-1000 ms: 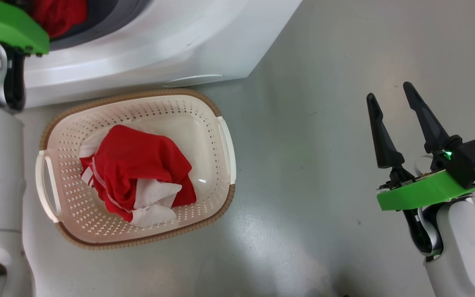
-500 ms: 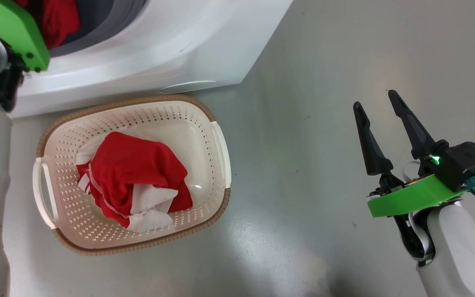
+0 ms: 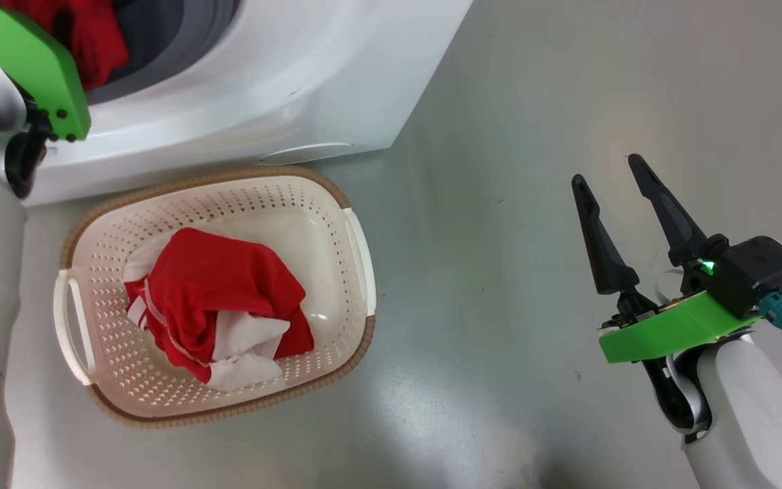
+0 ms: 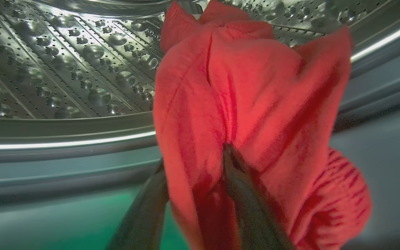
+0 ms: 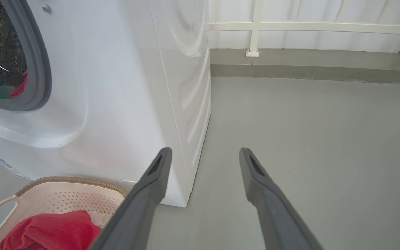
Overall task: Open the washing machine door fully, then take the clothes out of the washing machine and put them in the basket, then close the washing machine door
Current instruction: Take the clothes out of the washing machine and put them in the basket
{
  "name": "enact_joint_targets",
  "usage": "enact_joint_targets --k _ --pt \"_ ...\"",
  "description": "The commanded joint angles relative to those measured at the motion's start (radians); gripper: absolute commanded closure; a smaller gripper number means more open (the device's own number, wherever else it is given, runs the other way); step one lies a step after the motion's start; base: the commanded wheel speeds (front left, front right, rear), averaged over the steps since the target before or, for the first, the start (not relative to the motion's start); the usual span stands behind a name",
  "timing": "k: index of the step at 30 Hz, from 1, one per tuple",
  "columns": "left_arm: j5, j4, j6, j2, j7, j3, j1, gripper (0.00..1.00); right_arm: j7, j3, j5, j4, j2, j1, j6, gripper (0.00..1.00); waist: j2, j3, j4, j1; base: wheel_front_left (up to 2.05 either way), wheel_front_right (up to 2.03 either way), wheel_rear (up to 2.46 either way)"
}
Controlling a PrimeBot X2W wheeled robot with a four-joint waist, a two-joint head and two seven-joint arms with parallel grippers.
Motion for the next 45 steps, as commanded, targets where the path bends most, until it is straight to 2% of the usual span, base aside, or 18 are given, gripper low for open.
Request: enact_joint_targets --k 1,16,22,25,34,45 --pt "0.001 -0.016 -0.005 0.050 -0.005 0.005 0.000 1.00 -0.006 0.017 0.012 -0.020 -0.013 0.036 0.006 0.00 0.0000 0.000 0.000 0.0000 0.00 0.00 0.00" --pt "-0.071 -0.063 -0.005 0.024 -0.298 0.046 0.048 1.00 -0.006 0.014 0.011 -0.018 -0.013 0.034 0.006 0.00 0.0000 -0.004 0.022 0.0000 0.00 0.00 0.00" --pt "-0.088 -0.112 0.017 0.003 -0.420 0.069 0.092 1.00 -0.006 0.015 0.011 -0.013 -0.019 0.034 0.006 0.00 0.0000 -0.020 0.043 0.0000 0.00 0.00 0.00" --pt "-0.091 -0.171 0.029 -0.003 -0.434 0.091 0.131 1.00 -0.006 0.018 0.010 -0.010 -0.019 0.031 0.006 0.00 0.0000 -0.032 0.051 0.0000 0.00 0.00 0.00" --pt "-0.026 -0.505 0.073 -0.028 -0.436 0.189 0.356 1.00 -0.006 0.018 0.008 -0.001 -0.022 0.044 0.006 0.00 0.0000 -0.098 0.075 0.0000 0.00 0.00 0.00" --pt "0.067 -0.755 0.063 -0.083 -0.436 0.260 0.582 1.00 -0.006 0.022 0.004 0.011 -0.026 0.069 0.006 0.00 0.0000 -0.212 0.109 0.0000 0.00 0.00 0.00"
